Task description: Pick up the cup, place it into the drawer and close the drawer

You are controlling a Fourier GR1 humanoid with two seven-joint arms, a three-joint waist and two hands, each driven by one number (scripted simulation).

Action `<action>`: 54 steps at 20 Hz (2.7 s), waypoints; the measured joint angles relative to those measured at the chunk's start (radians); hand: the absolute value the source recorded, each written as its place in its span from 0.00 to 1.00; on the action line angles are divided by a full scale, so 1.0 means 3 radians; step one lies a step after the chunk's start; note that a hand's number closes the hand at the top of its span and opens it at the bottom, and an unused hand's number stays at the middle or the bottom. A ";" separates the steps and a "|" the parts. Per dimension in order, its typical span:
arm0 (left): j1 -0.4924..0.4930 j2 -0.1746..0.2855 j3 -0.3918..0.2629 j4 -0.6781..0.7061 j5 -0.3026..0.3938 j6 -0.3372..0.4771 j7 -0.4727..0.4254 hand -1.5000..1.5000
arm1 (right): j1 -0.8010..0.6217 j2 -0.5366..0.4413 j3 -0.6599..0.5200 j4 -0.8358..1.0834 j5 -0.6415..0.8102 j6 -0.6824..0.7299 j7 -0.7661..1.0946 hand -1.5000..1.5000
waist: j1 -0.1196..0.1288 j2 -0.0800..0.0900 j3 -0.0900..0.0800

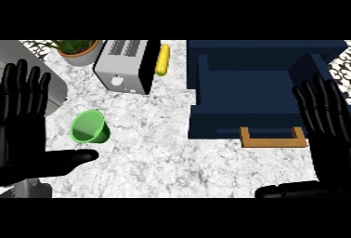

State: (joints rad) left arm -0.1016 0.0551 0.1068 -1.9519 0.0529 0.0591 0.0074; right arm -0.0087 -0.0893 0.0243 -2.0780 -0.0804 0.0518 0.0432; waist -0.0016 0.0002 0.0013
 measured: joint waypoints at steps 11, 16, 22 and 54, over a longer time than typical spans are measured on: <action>-0.0269 -0.0055 0.0071 0.0456 0.0149 0.0138 -0.0093 0.00 | -0.0156 0.0065 0.0009 0.0086 -0.0019 0.0018 0.0164 0.00 | 0.0002 -0.0001 -0.0004; -0.0287 -0.0053 0.0056 0.0471 0.0148 0.0221 -0.0052 0.00 | -0.0196 0.0053 -0.0054 0.0109 -0.0086 0.0067 0.0192 0.00 | 0.0003 -0.0002 -0.0005; -0.0239 -0.0059 0.0037 0.0585 0.0121 0.0279 -0.0131 0.00 | -0.0271 0.0090 -0.0024 0.0066 -0.0029 0.0020 0.0287 0.00 | 0.0004 -0.0002 -0.0004; 0.0128 0.0094 0.0407 0.2178 0.0306 0.0028 -0.1254 0.00 | -0.0213 0.0022 -0.0169 -0.0109 -0.0175 0.0173 0.0407 0.00 | 0.0001 -0.0002 -0.0005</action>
State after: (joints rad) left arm -0.0631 0.0834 0.2289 -1.2986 0.1447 0.0675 -0.3689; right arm -0.0727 -0.0825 -0.0263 -2.1106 -0.1328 0.1038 0.1653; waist -0.0012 -0.0003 -0.0002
